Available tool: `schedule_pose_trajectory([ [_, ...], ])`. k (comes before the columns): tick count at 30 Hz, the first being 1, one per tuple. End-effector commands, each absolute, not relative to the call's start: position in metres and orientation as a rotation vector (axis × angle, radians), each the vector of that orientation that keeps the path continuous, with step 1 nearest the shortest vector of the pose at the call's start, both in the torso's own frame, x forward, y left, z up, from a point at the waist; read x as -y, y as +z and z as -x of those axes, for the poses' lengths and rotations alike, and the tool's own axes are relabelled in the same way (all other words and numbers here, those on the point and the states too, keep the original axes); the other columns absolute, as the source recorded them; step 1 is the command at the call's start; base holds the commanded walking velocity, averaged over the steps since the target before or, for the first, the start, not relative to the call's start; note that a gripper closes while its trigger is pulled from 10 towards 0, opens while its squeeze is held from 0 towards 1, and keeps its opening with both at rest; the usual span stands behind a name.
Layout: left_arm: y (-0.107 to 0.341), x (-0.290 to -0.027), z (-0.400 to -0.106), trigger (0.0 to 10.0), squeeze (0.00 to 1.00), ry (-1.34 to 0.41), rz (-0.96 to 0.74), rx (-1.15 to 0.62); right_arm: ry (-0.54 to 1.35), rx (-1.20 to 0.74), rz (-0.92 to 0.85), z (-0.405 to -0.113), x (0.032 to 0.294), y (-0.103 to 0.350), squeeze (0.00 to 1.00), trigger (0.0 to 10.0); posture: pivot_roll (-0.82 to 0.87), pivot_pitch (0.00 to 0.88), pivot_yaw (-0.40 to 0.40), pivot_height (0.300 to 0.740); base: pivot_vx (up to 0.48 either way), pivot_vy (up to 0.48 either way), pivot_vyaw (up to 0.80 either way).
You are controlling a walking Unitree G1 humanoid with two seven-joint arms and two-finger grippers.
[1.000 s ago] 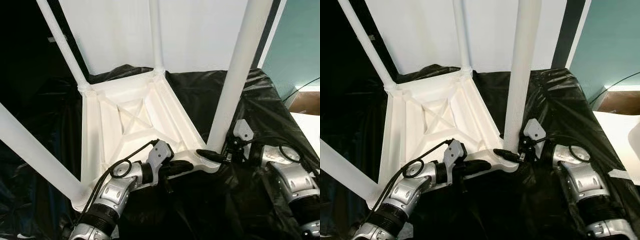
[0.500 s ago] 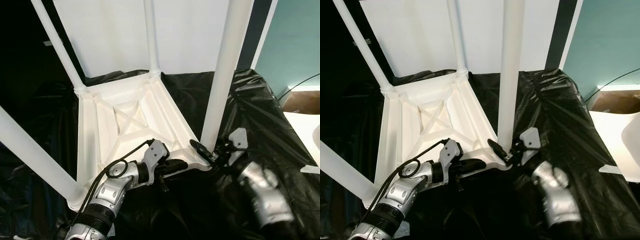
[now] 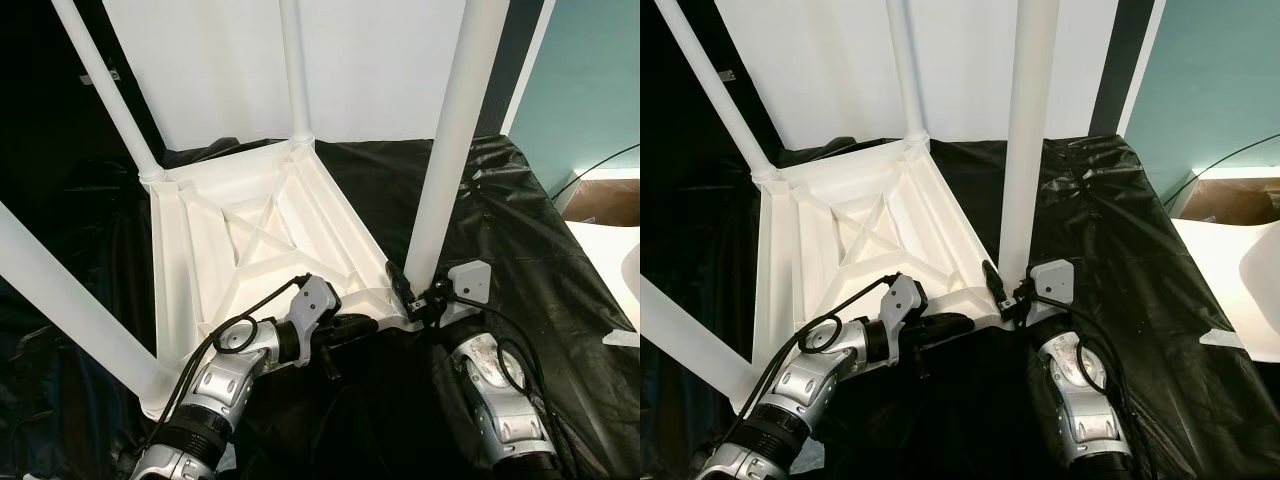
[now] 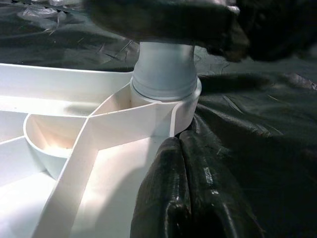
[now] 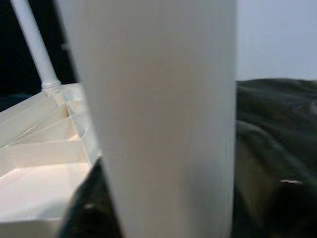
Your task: Building children table
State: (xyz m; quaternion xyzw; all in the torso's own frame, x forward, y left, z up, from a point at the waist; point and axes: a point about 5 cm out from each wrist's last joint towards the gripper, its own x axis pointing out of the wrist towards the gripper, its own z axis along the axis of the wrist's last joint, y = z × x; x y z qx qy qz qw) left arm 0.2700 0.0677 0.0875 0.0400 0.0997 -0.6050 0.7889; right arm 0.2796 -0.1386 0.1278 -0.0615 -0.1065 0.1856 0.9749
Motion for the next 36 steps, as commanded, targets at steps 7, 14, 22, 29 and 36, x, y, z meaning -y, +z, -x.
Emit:
schedule_pose_trajectory([
  [7,0.048,-0.071,-0.249,10.0,0.00,-1.327,-0.041,-0.425,0.703,0.083,0.231,-0.284,0.141,0.122,0.00,10.0,0.00,0.000,0.046,0.740,0.000,0.000,0.00],
  [14,0.048,-0.071,-0.249,10.0,0.00,-1.328,-0.041,-0.426,0.843,0.053,0.288,-0.285,0.149,0.126,0.00,10.0,-0.01,0.000,0.047,0.740,0.000,0.000,0.00],
  [22,0.050,-0.072,-0.250,10.0,0.00,-1.324,-0.045,-0.419,1.073,-0.117,0.548,-0.294,0.176,0.127,0.00,0.0,0.00,0.000,0.040,0.740,0.000,0.000,0.00],
  [29,0.050,-0.073,-0.249,10.0,0.00,-1.317,-0.041,-0.417,1.045,-0.169,0.519,-0.292,0.176,0.117,0.00,0.0,0.01,0.000,0.030,0.740,0.000,0.000,0.00],
  [36,0.051,-0.069,-0.247,10.0,0.00,-1.318,-0.028,-0.412,0.741,0.031,0.233,-0.273,0.138,0.105,0.00,0.0,0.02,0.000,0.027,0.740,0.000,0.000,0.00],
])
